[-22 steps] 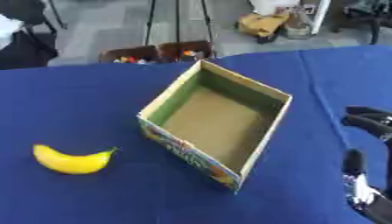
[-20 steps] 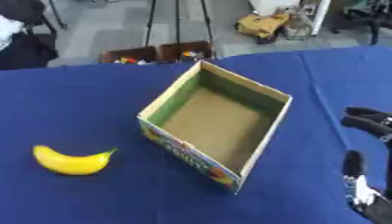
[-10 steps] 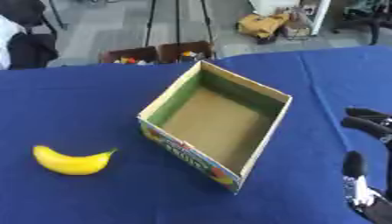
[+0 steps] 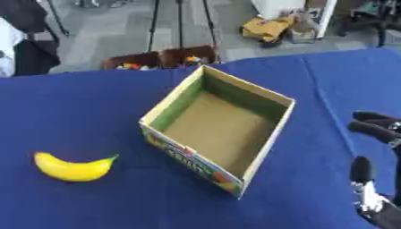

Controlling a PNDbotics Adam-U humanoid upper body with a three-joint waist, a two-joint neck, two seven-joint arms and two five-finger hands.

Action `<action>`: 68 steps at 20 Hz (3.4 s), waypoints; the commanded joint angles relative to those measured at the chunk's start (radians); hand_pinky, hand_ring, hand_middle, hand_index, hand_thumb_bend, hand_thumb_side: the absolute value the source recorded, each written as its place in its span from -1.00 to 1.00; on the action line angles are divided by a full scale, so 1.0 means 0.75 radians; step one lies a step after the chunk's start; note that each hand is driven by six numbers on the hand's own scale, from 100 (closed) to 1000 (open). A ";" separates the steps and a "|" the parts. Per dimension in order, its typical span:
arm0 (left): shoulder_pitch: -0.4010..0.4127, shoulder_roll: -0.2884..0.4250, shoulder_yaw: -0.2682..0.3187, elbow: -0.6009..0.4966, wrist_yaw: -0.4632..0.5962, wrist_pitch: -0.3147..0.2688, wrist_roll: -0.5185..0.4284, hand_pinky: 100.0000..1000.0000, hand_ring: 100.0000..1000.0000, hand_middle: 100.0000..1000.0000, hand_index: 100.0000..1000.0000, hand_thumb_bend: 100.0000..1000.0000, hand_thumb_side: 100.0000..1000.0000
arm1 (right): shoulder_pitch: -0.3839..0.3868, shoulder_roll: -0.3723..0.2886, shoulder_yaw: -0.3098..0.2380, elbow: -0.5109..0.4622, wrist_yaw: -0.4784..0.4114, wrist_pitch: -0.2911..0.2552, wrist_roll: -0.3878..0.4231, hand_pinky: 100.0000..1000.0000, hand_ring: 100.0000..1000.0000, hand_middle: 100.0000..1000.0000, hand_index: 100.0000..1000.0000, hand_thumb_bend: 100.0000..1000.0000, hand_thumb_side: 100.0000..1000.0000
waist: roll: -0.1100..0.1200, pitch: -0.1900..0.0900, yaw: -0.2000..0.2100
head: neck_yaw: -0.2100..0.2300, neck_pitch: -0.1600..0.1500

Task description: Pick up objects on the table and place them in the box.

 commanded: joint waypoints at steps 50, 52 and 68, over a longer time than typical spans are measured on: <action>-0.128 0.101 -0.385 -0.023 0.028 0.432 -0.474 0.46 0.62 0.75 0.96 -0.80 -0.02 | -0.012 -0.014 0.014 -0.020 -0.052 -0.253 -0.179 0.17 0.39 0.02 0.39 -1.00 0.70 | 0.011 -0.009 -0.035 | 0.024 -0.022; -0.127 0.091 -0.394 -0.023 0.027 0.447 -0.476 0.44 0.59 0.75 0.94 -0.85 -0.03 | -0.013 -0.012 0.015 -0.020 -0.052 -0.253 -0.178 0.17 0.39 0.02 0.39 -1.00 0.70 | 0.011 -0.007 -0.037 | 0.025 -0.022; -0.104 0.059 -0.411 -0.023 -0.095 0.510 -0.509 0.47 0.72 0.84 0.90 -1.00 -0.15 | -0.026 0.003 0.026 -0.020 -0.056 -0.251 -0.156 0.16 0.37 -0.01 0.37 -1.00 0.71 | 0.011 0.010 -0.050 | 0.033 -0.040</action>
